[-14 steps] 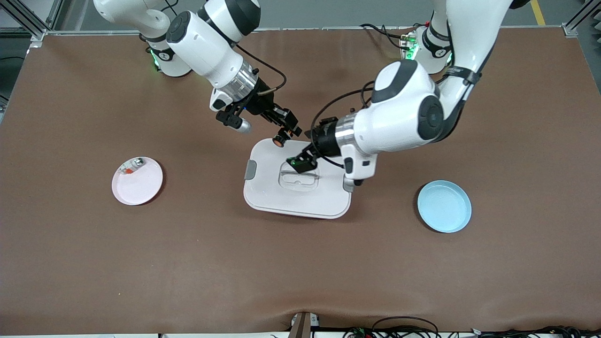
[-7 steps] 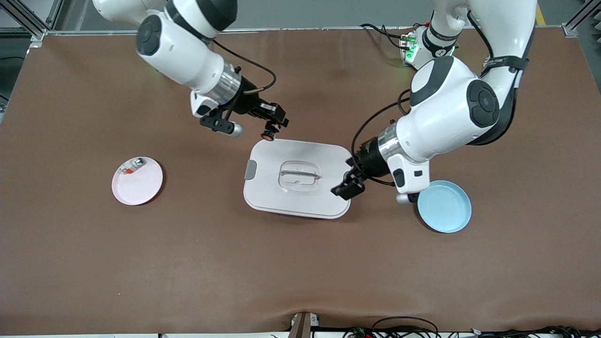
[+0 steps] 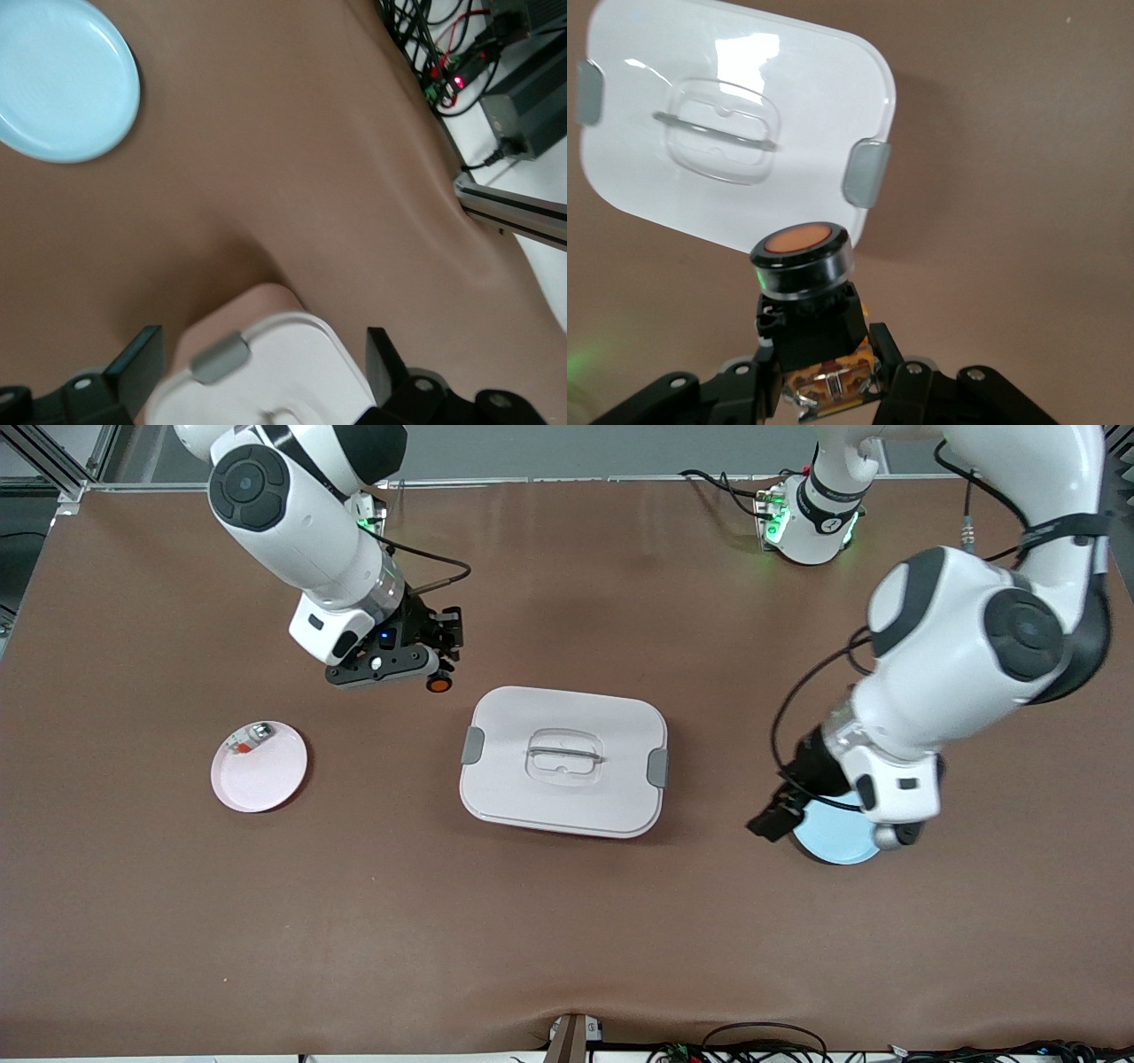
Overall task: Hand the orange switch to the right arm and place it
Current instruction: 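Open the left gripper and withdraw while the right gripper carries switch, then move the switch with the right gripper over the white plate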
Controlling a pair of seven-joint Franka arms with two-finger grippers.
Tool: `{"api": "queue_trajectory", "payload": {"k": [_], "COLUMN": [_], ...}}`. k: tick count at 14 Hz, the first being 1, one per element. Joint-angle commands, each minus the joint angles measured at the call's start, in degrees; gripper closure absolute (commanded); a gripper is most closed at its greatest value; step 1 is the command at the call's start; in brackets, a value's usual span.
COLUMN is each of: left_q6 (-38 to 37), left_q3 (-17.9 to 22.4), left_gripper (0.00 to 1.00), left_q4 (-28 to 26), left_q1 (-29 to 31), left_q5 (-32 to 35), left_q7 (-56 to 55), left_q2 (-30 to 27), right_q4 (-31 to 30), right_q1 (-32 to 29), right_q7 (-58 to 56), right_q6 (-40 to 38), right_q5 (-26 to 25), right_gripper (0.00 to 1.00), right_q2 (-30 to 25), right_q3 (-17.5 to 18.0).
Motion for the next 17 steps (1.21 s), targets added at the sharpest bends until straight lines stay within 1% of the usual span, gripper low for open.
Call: {"api": "queue_trajectory", "payload": {"k": [1, 2, 3, 4, 5, 6, 9, 12, 14, 17], "left_q6": [-4.4, -5.73, -6.7, -7.58, -8.11, -8.11, -9.16, -11.36, -12.24, -14.52], "left_q3": [-0.12, -0.12, -0.12, -0.2, -0.21, -0.21, -0.21, -0.12, -0.21, -0.29], "left_gripper": [0.0, 0.0, 0.0, 0.0, 0.0, 0.0, 0.0, 0.0, 0.0, 0.0], "left_q4": [-0.73, -0.81, -0.82, -0.82, -0.82, -0.82, -0.82, -0.82, -0.9, -0.9], "left_q1": [2.62, 2.71, 3.23, 4.46, 5.25, 6.13, 9.2, 10.18, 11.15, 11.94], "left_q5": [5.2, 8.09, 10.39, 11.54, 11.81, 11.81, 11.81, 13.48, 13.49, 13.48], "left_q7": [7.92, 10.04, 11.89, 14.17, 17.5, 20.84, 29.46, 36.23, 39.23, 39.77], "left_q2": [-1.79, -2.32, -2.41, -2.76, -2.76, -3.2, -4.34, -5.48, -6.89, -9.08], "right_q4": [0.07, 0.07, -0.01, -0.19, -0.54, -0.72, -2.47, -7.12, -11.59, -18.37], "right_q1": [-4.14, -5.37, -6.34, -6.87, -7.75, -9.58, -15.55, -20.39, -24.08, -29.36], "right_q7": [-10.73, -14.16, -18.46, -23.9, -28.22, -32.35, -48.68, -62.5, -70.67, -81.84], "right_q6": [-1.84, -2.11, -2.2, -2.29, -2.2, -2.2, -0.1, 7.62, 14.64, 26.16], "right_q5": [-1.98, -2.68, -5.47, -9.59, -12.5, -13.75, -14.98, -18.15, -18.15, -18.59], "right_gripper": [0.88, 0.88, 0.88, 0.88, 0.88, 0.88, 0.88, 0.88, 0.88, 0.88], "right_q2": [-0.23, -0.23, -0.23, -0.23, -0.23, -0.23, -0.06, -0.05, -0.05, 0.82], "right_q3": [0.8, 0.71, 0.8, 0.8, 0.8, 0.8, 0.8, 0.8, 0.8, 0.71]}}
